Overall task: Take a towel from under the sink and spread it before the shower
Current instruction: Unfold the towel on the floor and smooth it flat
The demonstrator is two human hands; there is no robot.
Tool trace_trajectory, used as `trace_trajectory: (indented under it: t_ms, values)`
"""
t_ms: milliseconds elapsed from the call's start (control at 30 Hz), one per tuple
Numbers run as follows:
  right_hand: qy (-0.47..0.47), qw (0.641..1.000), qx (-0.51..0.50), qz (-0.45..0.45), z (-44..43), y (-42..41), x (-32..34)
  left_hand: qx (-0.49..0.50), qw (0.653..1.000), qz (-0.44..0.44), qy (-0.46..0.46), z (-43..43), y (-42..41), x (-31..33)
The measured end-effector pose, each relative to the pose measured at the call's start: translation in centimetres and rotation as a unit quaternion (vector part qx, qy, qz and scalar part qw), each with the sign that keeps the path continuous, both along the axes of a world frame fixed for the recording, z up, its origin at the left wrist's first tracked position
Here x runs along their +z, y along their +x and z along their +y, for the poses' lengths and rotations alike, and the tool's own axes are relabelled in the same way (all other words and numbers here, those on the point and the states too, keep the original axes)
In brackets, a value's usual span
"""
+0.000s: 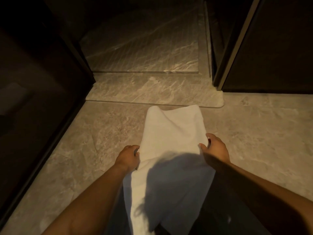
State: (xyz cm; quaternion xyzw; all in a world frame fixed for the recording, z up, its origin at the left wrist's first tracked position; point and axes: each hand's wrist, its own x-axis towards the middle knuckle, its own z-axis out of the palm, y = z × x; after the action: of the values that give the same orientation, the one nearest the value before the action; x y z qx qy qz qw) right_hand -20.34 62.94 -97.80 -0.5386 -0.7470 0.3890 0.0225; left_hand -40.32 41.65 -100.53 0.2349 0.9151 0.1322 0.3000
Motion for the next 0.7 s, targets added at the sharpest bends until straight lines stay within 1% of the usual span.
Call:
trace_trajectory:
  t_ms: [100,200,267,333,433,633,700]
  values:
    - [-0.011,1.0,-0.02,-0.012,0.0,-0.5,-0.5,0.015,1.0,-0.001,-0.001,-0.4,0.4,0.2]
    - [-0.009,1.0,-0.009,-0.017,0.1,0.2,-0.9,0.031,0.999,-0.035,-0.006,-1.3,1.7,0.5]
    - [-0.011,1.0,-0.007,-0.025,0.1,0.9,-1.1,0.051,0.997,-0.051,0.005,-2.2,3.1,0.5]
    - [-0.019,0.999,-0.012,-0.028,0.0,1.6,-1.2,0.06,0.997,-0.041,0.023,-3.0,4.5,0.5]
    - [-0.018,1.0,0.004,-0.013,0.1,2.6,-1.0,0.054,0.997,-0.027,0.04,-3.6,6.0,0.6]
    - [-0.003,1.0,0.021,-0.004,0.4,3.6,-0.2,0.055,0.991,-0.089,0.086,-4.2,7.7,1.6]
    - [-0.003,1.0,0.019,0.001,0.5,3.8,0.0,0.045,0.992,-0.07,0.098,-4.2,7.9,2.0]
